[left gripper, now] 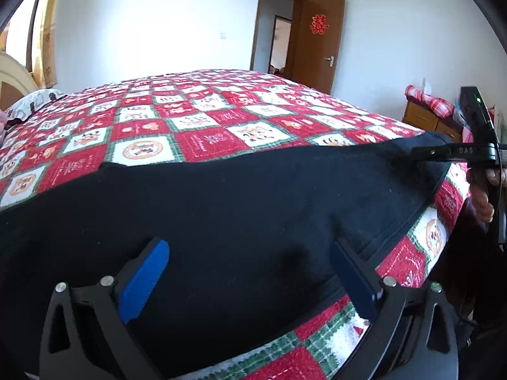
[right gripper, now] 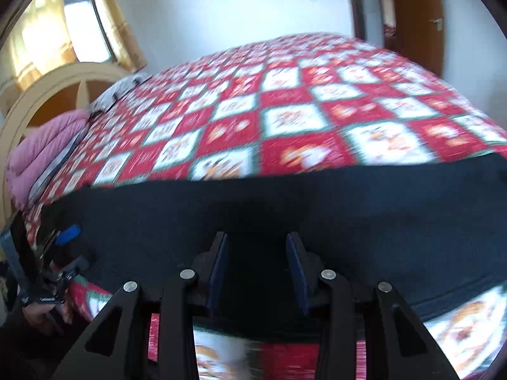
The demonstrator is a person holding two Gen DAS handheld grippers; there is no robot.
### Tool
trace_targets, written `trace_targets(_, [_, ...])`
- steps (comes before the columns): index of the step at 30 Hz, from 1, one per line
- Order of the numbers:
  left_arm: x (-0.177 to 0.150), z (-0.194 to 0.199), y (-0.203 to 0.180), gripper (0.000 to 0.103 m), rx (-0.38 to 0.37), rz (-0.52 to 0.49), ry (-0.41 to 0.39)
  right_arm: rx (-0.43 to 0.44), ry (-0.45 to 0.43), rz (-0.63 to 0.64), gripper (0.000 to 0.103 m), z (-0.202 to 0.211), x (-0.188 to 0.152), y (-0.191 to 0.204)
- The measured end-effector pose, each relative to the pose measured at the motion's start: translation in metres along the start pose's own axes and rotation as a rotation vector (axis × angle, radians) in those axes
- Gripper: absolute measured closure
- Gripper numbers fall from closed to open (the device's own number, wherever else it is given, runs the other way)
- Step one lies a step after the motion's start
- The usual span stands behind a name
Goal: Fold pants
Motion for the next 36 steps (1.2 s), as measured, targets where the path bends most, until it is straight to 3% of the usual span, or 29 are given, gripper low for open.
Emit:
trace_targets(3, [-0.001,0.000,0.003,0.000,0.013,0.014,0.001,-0.121,-0.043,-0.010,0.063,0.016,0.005,-0.024])
trace_targets(6, [-0.004,-0.002,0.002,0.000,0.024,0.002,0.003,-0.215,-0.014,-0.061,0.063,0.014,0.006,-0.059])
trace_targets(10, [-0.001,0.000,-0.006,0.000,0.019,-0.021,0.011,-0.154,-0.033,-0.101,0.063,0.015,0.006,-0.081])
trace_targets(14, [0.010,0.004,-0.023,0.000,-0.044,-0.034,-0.003,-0.252,-0.115,-0.063,0.063,0.045,0.022,-0.083])
trace_targets(19, [0.020,-0.010,-0.054,0.000,-0.102,-0.121,0.020,-0.321,-0.177,-0.225,0.063,0.090,0.027,-0.137])
trace_targets(23, [0.024,-0.026,-0.075,0.000,-0.159,-0.144,0.052,-0.357,-0.111,-0.253,0.063,0.087,0.010,-0.160])
trace_targets(27, [0.018,-0.049,-0.086,0.000,-0.125,-0.180,0.125,-0.379,-0.097,-0.221,0.073,0.077,0.008,-0.162])
trace_targets(36, [0.012,-0.050,-0.094,0.000,-0.067,-0.228,0.125,-0.374,-0.148,-0.236,0.074,0.074,0.005,-0.171])
Point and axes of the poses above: each gripper's, at about its wrist camera, not at the fingertips, and z roughly against the way its jaws point, y to its left, x to its top, the point moved 1 cm from there along -z, roughly the way its jaws point, and after that the axes turned 5 degrees about -y, right-handed, at the moved point
